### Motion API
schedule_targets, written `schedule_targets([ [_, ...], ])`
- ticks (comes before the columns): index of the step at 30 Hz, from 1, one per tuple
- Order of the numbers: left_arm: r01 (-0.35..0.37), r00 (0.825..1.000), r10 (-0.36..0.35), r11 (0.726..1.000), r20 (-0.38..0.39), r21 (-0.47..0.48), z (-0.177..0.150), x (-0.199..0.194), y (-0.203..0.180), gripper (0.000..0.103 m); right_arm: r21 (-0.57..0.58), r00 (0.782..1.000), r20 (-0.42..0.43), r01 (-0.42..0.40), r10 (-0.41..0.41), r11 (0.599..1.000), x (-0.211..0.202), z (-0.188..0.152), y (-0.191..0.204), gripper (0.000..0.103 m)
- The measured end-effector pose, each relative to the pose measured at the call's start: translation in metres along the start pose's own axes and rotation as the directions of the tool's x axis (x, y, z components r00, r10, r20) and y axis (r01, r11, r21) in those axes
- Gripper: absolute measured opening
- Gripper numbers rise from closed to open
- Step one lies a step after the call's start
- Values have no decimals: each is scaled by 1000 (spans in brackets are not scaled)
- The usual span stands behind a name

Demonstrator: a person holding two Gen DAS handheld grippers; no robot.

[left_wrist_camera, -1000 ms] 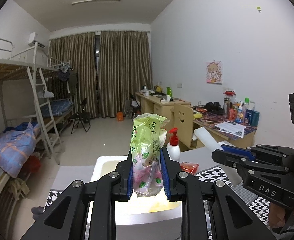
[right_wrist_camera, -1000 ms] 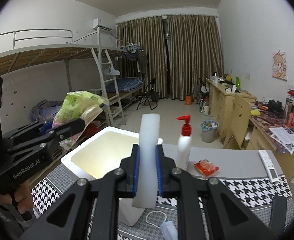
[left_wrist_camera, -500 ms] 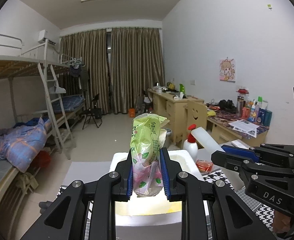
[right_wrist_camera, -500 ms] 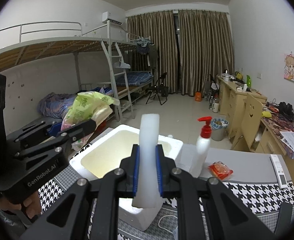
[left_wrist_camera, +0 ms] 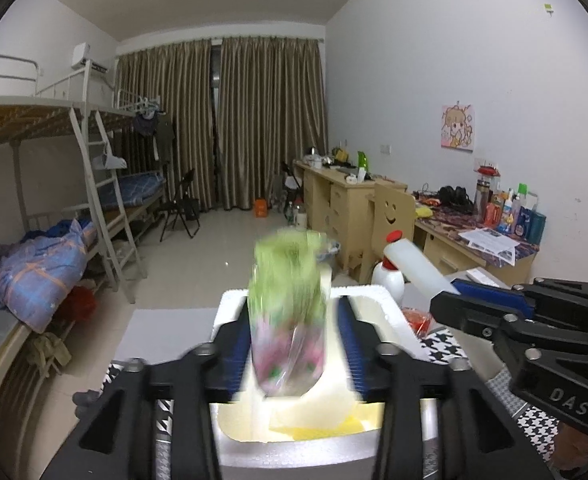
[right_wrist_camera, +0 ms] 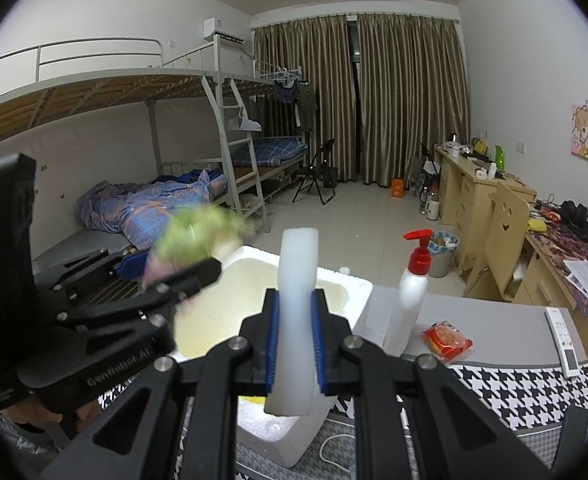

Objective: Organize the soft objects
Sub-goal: 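Open the left gripper to drop the snack packet into the box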

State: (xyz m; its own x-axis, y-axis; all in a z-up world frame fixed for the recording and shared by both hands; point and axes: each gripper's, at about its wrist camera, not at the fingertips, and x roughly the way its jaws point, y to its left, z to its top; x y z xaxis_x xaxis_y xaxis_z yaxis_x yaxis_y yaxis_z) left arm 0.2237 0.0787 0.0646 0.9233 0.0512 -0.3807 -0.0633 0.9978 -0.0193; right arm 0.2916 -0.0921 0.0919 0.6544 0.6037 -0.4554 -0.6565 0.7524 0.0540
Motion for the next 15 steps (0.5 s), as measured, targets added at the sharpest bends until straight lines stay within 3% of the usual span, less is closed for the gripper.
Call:
schedule_targets([
  [6,-20,999,21,999,27,-49,-1,-9,13,89,-3,1000,-2,4,-4,1000,1,1,2,19],
  [9,-37,998,40,998,54,-56,0,-16,16,97,-5,1000,-5,1,-1,1000,1,0,2,19],
  [15,-66,995,70,996,74,-56,2,-24,19,101,-17,1000,-13,-6,6,1000,6,4,7,19],
])
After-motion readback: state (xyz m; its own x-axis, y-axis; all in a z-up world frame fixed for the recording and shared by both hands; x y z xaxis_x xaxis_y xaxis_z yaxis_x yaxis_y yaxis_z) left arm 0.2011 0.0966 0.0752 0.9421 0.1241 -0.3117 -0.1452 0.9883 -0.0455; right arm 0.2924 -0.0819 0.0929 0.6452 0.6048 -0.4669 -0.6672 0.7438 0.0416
